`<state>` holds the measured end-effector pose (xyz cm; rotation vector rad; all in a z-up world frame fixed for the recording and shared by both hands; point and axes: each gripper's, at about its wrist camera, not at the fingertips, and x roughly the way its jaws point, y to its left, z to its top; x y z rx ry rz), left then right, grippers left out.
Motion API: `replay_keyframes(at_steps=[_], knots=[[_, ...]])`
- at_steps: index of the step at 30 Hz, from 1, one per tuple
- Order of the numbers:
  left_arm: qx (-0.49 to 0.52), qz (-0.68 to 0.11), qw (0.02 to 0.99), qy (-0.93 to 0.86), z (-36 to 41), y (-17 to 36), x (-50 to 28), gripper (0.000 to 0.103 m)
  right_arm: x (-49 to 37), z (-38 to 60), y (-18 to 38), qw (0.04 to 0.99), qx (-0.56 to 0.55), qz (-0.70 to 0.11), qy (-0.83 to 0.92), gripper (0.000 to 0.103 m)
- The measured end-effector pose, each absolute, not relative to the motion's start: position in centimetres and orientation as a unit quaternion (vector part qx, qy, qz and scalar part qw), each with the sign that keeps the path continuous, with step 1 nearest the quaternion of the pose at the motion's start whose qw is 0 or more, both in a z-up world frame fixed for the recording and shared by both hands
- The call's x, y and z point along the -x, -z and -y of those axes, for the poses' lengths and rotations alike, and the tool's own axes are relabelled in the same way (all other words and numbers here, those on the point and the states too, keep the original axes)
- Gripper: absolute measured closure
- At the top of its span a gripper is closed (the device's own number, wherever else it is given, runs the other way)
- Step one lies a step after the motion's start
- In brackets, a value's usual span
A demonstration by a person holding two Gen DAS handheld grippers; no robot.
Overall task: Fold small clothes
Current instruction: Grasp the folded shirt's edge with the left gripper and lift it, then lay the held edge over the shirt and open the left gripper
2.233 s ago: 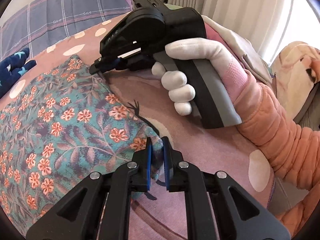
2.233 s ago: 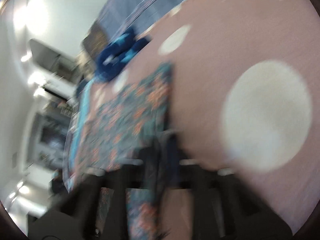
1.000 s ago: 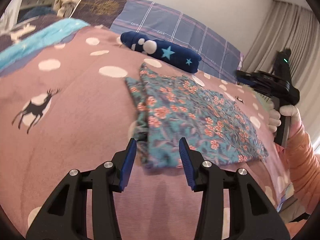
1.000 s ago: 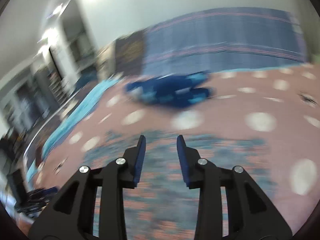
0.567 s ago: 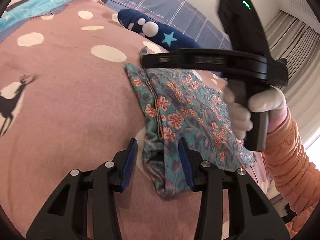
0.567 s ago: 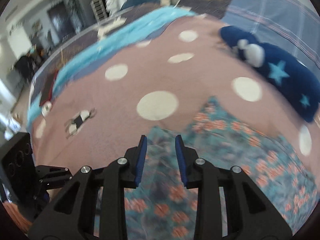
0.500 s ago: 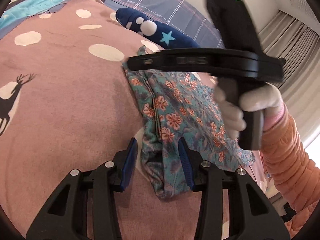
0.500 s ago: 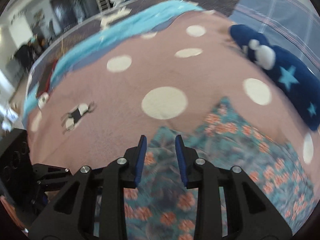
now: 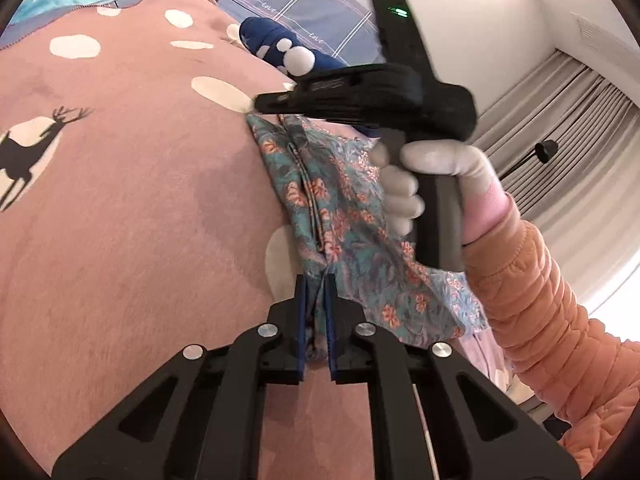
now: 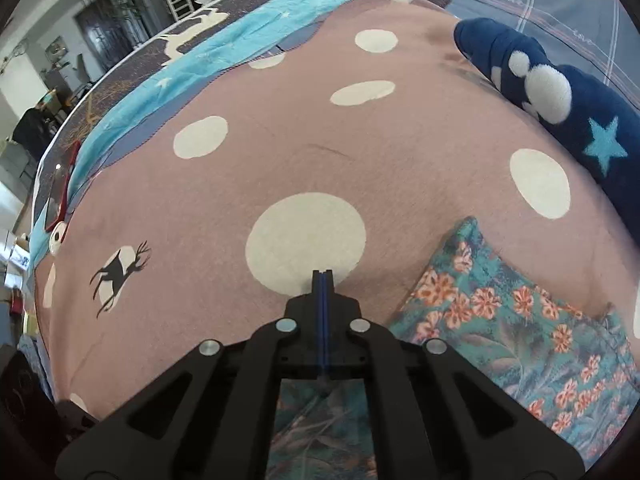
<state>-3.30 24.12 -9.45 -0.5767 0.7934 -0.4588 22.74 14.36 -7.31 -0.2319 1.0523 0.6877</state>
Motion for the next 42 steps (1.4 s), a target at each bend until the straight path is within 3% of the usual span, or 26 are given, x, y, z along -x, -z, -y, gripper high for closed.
replay_keyframes(at_steps=[3,5,6,9,12,13,15,16,17,18,19,24,28,31,32,33,34,35,37,42], knots=[[0.274,-0.37,0.862,0.213,-24.4,8.9,4.0,0.092,-23.3,-11.5,5.7,0.814,0.05,-0.489,-0.31,0.093],[0.274,-0.36,0.866,0.214,-24.5,8.3,4.5,0.078,-23.7,-9.9,4.2,0.832,0.053,-0.475,-0.282,0.087],[0.269,-0.356,0.869,0.215,-24.4,7.9,4.6,0.076,-23.8,-9.3,3.7,0.839,0.06,-0.47,-0.268,0.081],[0.252,-0.346,0.874,0.23,-23.2,7.0,4.5,0.075,-24.5,-8.1,3.5,0.842,0.068,-0.48,-0.238,0.068],[0.222,-0.353,0.875,0.247,-21.6,6.8,4.4,0.073,-24.7,-8.3,4.4,0.832,0.055,-0.496,-0.241,0.064],[0.204,-0.367,0.876,0.235,-21.1,7.1,4.1,0.068,-24.8,-8.7,4.8,0.83,0.058,-0.499,-0.241,0.063],[0.192,-0.388,0.873,0.224,-20.5,8.1,3.5,0.068,-24.7,-9.9,5.8,0.824,0.081,-0.509,-0.234,0.051],[0.194,-0.386,0.873,0.224,-20.6,8.2,3.4,0.068,-24.9,-10.8,6.6,0.821,0.105,-0.513,-0.227,0.051],[0.192,-0.385,0.874,0.225,-20.6,8.1,3.6,0.072,-25.0,-11.4,7.1,0.822,0.122,-0.511,-0.219,0.06],[0.191,-0.385,0.873,0.229,-20.7,8.0,3.7,0.08,-25.2,-11.6,7.4,0.826,0.131,-0.506,-0.21,0.098],[0.196,-0.39,0.867,0.241,-20.6,8.2,3.7,0.103,-25.3,-11.7,7.3,0.833,0.136,-0.498,-0.2,0.099],[0.207,-0.409,0.85,0.257,-20.9,9.4,4.3,0.103,-25.0,-11.5,4.7,0.855,0.094,-0.456,-0.229,0.099],[0.196,-0.4,0.863,0.236,-20.8,8.8,4.7,0.102,-27.0,-11.1,8.4,0.829,0.065,-0.501,-0.238,0.098],[0.188,-0.372,0.884,0.213,-21.6,7.6,5.2,0.069,-26.9,-9.8,7.7,0.831,0.035,-0.489,-0.263,0.088],[0.182,-0.365,0.89,0.203,-21.7,7.3,5.1,0.068,-26.5,-9.4,7.2,0.832,0.035,-0.486,-0.264,0.076],[0.173,-0.372,0.89,0.2,-21.5,7.4,4.7,0.068,-26.0,-9.1,6.7,0.835,0.039,-0.481,-0.264,0.07],[0.166,-0.38,0.887,0.202,-21.3,7.5,4.3,0.072,-25.6,-8.9,6.1,0.839,0.047,-0.474,-0.263,0.07],[0.16,-0.393,0.881,0.208,-20.9,7.9,3.7,0.085,-25.1,-8.7,5.5,0.841,0.056,-0.468,-0.266,0.07],[0.157,-0.411,0.874,0.205,-20.5,8.7,3.3,0.1,-24.4,-8.5,4.8,0.84,0.059,-0.467,-0.27,0.07],[0.166,-0.383,0.886,0.2,-21.9,6.8,5.2,0.101,-23.0,-7.3,4.0,0.835,0.044,-0.474,-0.276,0.07]])
